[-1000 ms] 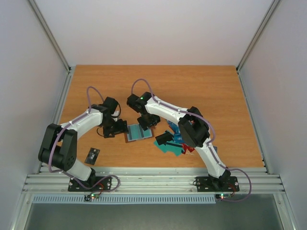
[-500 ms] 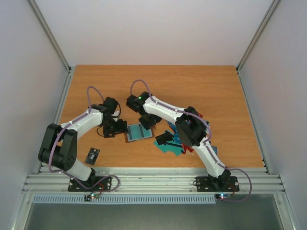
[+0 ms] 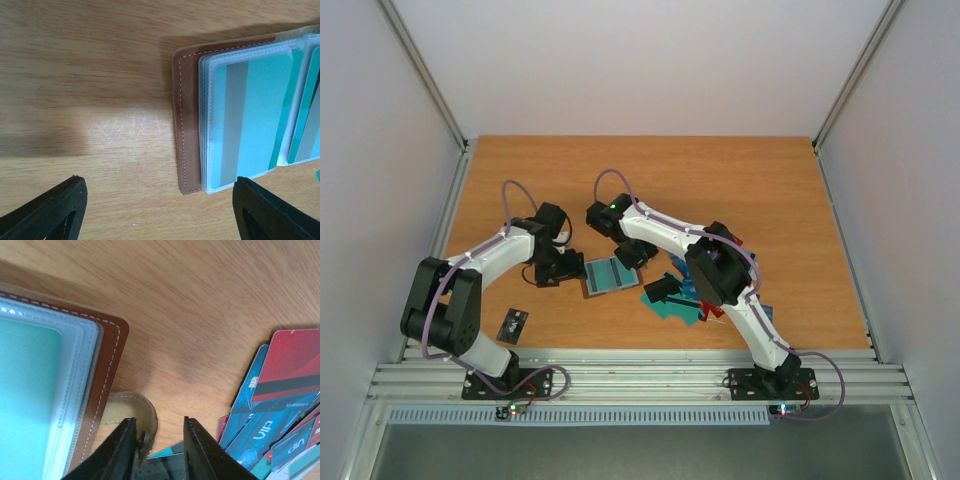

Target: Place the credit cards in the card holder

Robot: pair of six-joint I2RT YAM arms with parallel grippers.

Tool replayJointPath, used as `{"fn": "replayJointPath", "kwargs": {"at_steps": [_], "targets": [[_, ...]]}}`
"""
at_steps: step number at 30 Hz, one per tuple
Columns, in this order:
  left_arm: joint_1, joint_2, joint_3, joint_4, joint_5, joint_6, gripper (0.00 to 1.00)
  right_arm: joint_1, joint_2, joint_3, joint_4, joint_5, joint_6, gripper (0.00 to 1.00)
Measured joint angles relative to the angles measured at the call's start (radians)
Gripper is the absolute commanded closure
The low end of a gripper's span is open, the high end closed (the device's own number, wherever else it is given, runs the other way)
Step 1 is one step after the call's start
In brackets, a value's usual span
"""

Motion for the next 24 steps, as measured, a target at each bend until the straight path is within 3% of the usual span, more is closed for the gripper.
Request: {"fn": "replayJointPath", "kwargs": {"at_steps": [3,15,24], "targets": [[0.001,0.003,0.0,0.0,0.0,0.0,0.2,-0.007,-0.001,-0.014,0.006,0.0,-0.002,0.82],[0.003,0.012,0.0,0.01,0.011,-0.004,0.3,-0.06,-0.029,-0.095,0.094,-0.095,-0.004,0.92],[0.02,0.012,-0.091,0.17,0.095,-0.041,0.28,-0.133,-0.105,-0.227,0.209,-0.269,0.006,0.99]]}}
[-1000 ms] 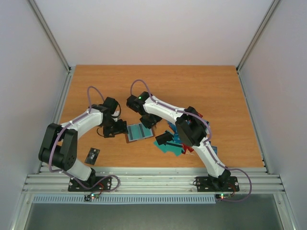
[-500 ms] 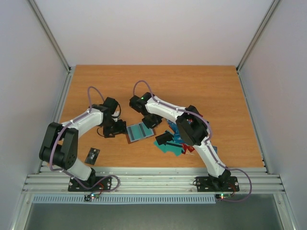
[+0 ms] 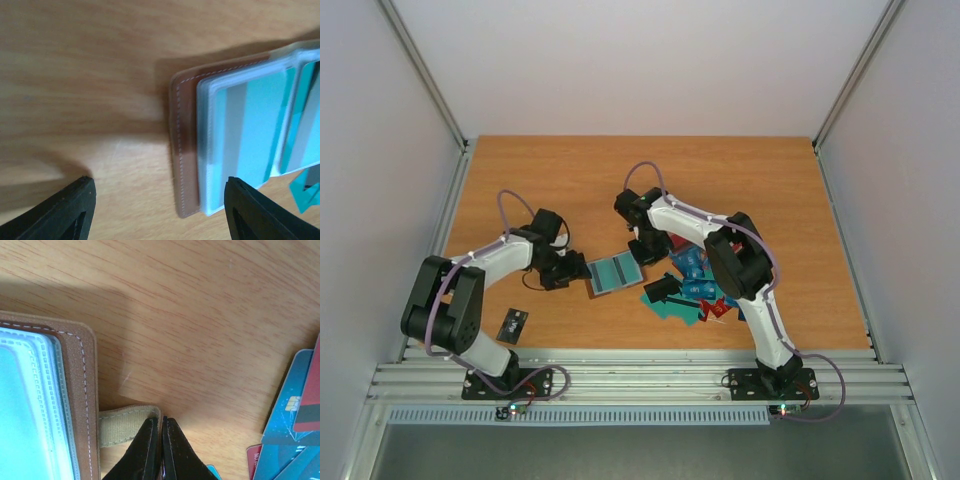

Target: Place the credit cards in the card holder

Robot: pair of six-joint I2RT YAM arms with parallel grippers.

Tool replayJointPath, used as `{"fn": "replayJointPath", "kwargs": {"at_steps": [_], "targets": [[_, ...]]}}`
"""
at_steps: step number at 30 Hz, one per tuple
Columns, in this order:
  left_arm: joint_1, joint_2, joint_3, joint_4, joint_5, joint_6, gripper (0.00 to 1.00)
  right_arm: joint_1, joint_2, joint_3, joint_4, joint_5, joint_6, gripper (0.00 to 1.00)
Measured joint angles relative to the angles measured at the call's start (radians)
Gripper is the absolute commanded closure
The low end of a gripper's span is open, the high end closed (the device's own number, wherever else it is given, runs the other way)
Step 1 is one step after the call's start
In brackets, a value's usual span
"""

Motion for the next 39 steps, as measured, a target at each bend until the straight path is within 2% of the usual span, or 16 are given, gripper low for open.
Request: {"fn": "replayJointPath", "kwargs": {"at_steps": [12,15,21,29,39], "targets": [[0.017,0.049,-0.064,0.337,0.217,-0.093,0.29,-0.008,-0.038,-0.067,0.05,-0.105,0.002,0.99],[0.02,0.06,-0.068,0.376,0.24,-0.106,0.3,-0.01,-0.042,-0.074,0.047,-0.111,0.002,0.99],[0.022,0.044,-0.078,0.377,0.235,-0.122,0.31,-0.013,-0.043,-0.077,0.048,-0.123,-0.002,0.99],[0.02,-0.066,-0.077,0.311,0.228,-0.125,0.32,-0.011,-0.044,-0.082,0.05,-0.164,-0.002,0.99],[0.007,-0.07,-0.039,0.277,0.234,-0.125,0.34,-0.012,-0.044,-0.084,0.051,-0.201,0.001,0.99]]}}
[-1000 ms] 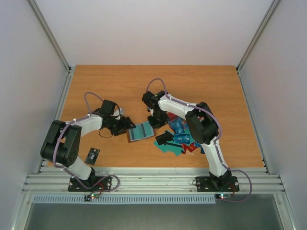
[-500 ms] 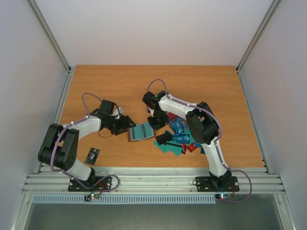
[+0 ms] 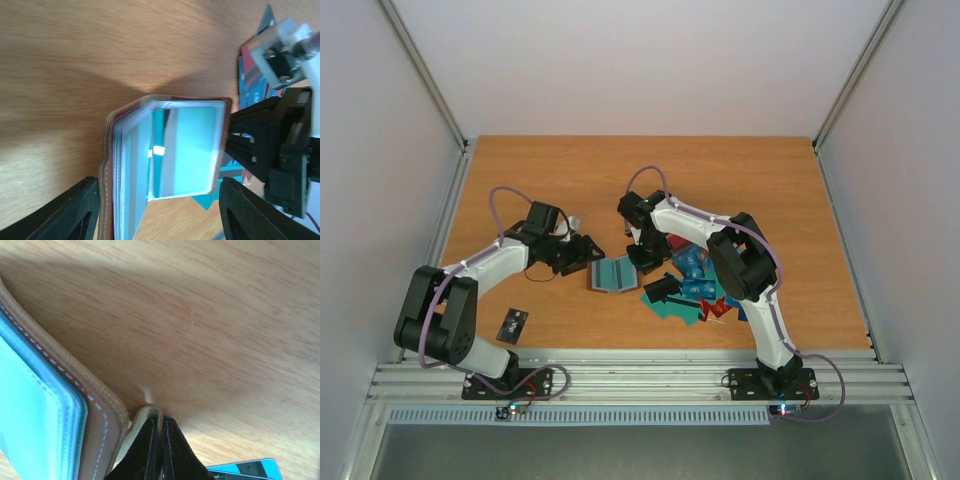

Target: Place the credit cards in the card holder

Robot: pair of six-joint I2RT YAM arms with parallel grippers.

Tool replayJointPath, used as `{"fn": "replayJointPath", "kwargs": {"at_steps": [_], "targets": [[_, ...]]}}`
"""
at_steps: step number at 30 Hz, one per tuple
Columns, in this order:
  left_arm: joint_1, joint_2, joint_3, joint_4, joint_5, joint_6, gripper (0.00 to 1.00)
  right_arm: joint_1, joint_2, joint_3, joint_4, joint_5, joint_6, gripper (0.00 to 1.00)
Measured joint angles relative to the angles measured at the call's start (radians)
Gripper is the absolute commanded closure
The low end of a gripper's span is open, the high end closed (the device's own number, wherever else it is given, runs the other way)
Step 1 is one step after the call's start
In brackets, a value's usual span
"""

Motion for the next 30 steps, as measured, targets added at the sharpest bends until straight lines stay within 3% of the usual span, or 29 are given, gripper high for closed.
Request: {"fn": "replayJointPath", "kwargs": {"at_steps": [20,30], "targets": [[-0.137,0.084,0.13,-0.016,0.031,-0.016,0.36,-0.001,-0.003,-0.021,0.041,-0.079,0.026,0.99],[-0.153,0.129,0.134,0.027,0.056,-0.071,0.51,-0.042,-0.053,-0.118,0.122,-0.161,0.056,0.99]]}}
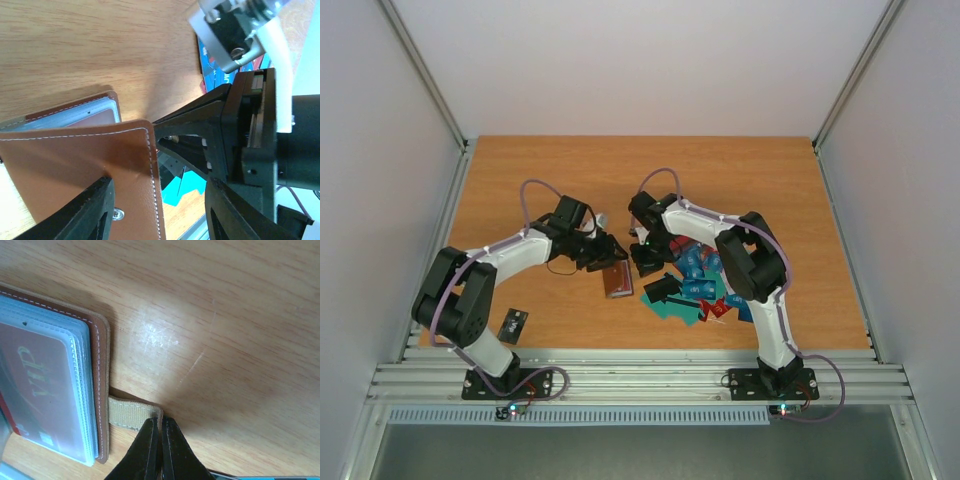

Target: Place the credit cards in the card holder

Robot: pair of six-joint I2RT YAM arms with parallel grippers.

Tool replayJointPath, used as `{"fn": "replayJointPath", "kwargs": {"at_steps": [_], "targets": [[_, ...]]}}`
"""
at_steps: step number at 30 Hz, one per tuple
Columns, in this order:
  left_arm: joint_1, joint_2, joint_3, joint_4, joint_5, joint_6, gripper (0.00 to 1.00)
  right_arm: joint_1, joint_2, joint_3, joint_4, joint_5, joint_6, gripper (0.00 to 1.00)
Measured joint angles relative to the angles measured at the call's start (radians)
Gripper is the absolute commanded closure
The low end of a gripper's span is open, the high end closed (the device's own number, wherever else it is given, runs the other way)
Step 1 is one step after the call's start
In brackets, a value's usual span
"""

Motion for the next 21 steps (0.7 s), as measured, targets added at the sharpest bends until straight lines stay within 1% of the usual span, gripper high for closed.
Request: {"fn": "replayJointPath", "kwargs": {"at_steps": [3,8,11,15,17,20,21], "targets": [[-0.003,0.0,0.0,-0.003,-0.021,-0.001,0.6,-0.021,-0.013,-0.032,0.033,-0.048,0.014,0.99],[-0.002,-0.003,-0.003,-0.017,-0.072,0.003,0.84,-0.047,-0.021,-0.065,0.067,-0.118,0.034,0.99],[-0.002,-0.003,-0.006,-0.018,-0.09,-0.002,0.92,-0.052,-0.024,-0.074,0.079,-0.143,0.045,0.99],[-0.003,-0.003,-0.029,-0.023,-0.134,0.001,0.99,-0.053,-0.024,-0.08,0.089,-0.161,0.053,0.99],[-0.003,-0.003,-0.055,-0.038,-0.153,0.003,0.99,-0.055,-0.025,-0.084,0.094,-0.168,0.06,0.99],[-0.002,-0.003,-0.075,-0.054,-0.173,0.0,0.93,-0.058,-0.028,-0.091,0.098,-0.176,0.066,0.99],[-0.002,-0.004,-0.077,-0.058,-0.176,-0.001,0.92,-0.059,-0.029,-0.091,0.098,-0.178,0.069,0.99]]}}
